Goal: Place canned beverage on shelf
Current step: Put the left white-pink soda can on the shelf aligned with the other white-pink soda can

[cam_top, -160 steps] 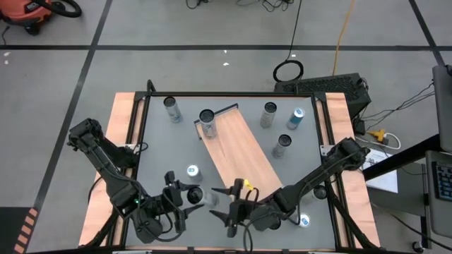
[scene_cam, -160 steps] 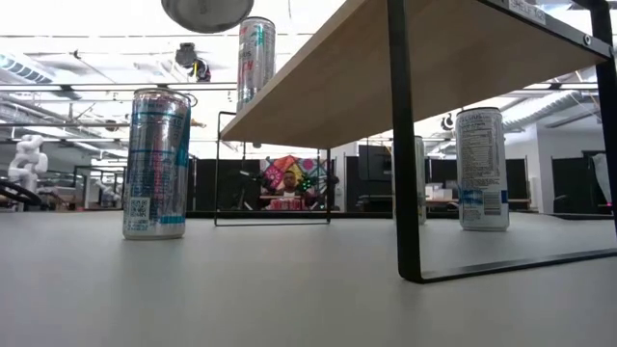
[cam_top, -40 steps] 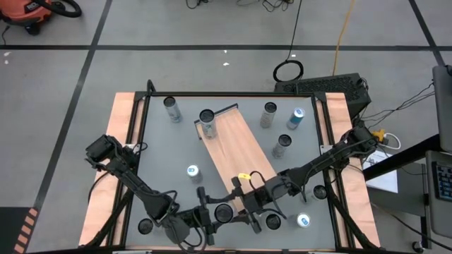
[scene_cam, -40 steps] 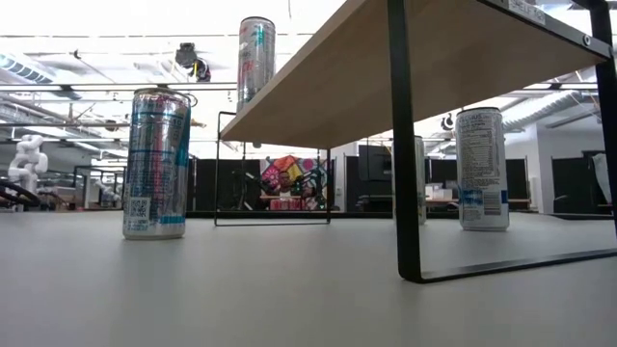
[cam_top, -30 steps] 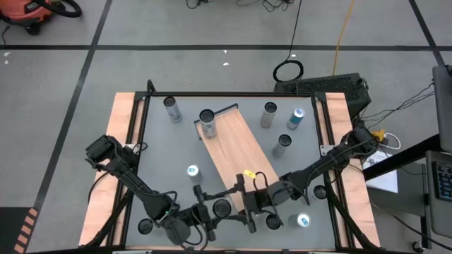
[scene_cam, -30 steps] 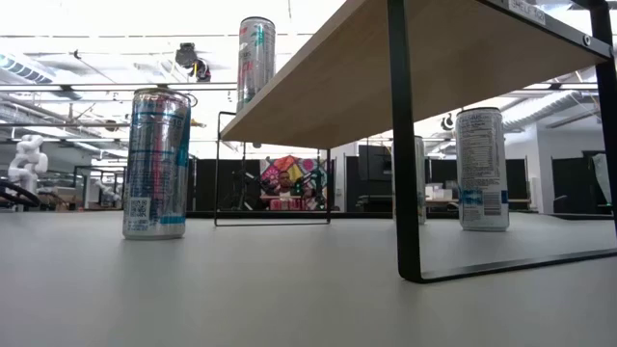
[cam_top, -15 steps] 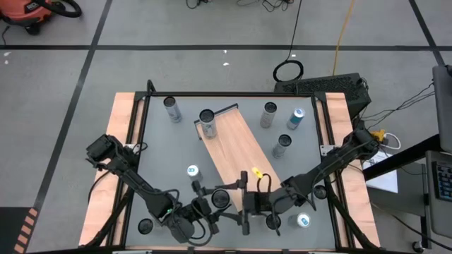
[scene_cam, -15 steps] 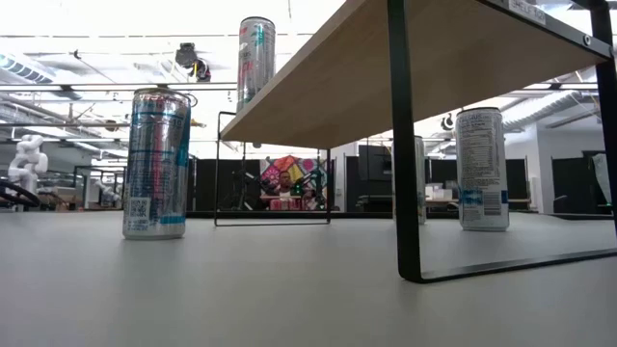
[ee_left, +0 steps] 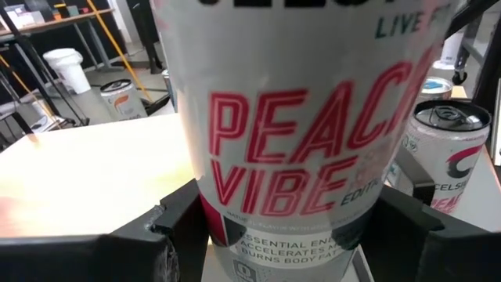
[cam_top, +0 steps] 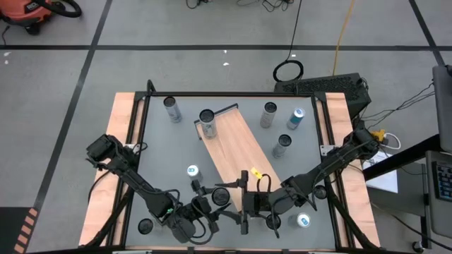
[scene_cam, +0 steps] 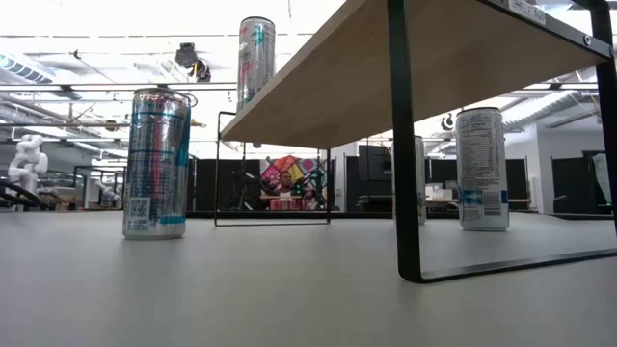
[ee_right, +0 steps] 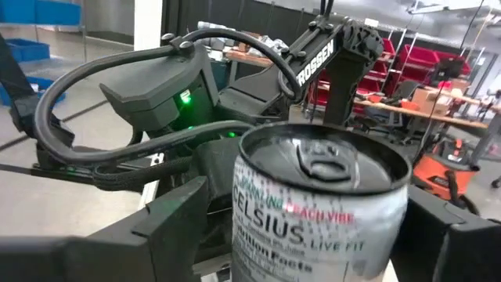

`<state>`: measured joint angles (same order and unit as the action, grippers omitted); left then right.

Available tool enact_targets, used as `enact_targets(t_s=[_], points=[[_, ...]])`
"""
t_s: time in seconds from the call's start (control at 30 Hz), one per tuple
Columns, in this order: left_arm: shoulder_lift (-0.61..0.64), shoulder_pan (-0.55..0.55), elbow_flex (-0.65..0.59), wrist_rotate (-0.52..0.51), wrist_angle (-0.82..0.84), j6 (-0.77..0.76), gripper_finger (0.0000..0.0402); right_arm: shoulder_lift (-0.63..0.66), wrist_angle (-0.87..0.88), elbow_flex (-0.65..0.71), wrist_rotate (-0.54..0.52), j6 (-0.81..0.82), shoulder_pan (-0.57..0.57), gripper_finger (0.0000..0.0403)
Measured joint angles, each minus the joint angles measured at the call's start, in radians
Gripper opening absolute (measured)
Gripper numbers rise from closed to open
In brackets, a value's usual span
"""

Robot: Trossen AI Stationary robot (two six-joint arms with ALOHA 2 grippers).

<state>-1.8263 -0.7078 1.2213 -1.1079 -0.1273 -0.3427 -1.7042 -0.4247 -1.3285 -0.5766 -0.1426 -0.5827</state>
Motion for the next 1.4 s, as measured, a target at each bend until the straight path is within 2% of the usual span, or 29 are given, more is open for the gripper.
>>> enact_targets(t_s=[0.2,0.53,0.77,0.87,1.0,1.17,1.27,1.4], points=[[0.0,0.012,0.0,0.004,0.023,-0.017,0.025,0.0,0.004,0.0,-0.01,-0.002,0.001,0.0276],[0.0,0.012,0.0,0.005,0.036,-0.019,0.025,0.0,0.013,0.0,-0.01,0.0,0.001,0.0194],[0.0,0.008,0.0,0.001,0.044,-0.019,0.0252,0.001,0.037,0.0,-0.01,0.005,0.001,0.0184],[0.0,0.002,0.0,0.0,0.045,-0.018,0.0272,0.002,0.042,0.0,-0.001,-0.009,0.001,0.0184],[0.001,-0.011,0.0,0.0,0.043,-0.026,0.0328,0.024,0.084,0.001,0.033,-0.029,0.005,0.0184],[0.014,-0.038,0.0,-0.002,0.055,-0.016,0.039,0.082,0.128,0.003,0.13,-0.031,0.029,0.0183],[0.041,-0.066,0.0,-0.005,0.055,0.021,0.0395,0.129,0.182,0.003,0.164,-0.035,0.054,0.0183],[0.081,-0.12,0.0,-0.004,0.066,0.114,0.0389,0.185,0.245,0.003,0.276,-0.039,0.11,0.0183]])
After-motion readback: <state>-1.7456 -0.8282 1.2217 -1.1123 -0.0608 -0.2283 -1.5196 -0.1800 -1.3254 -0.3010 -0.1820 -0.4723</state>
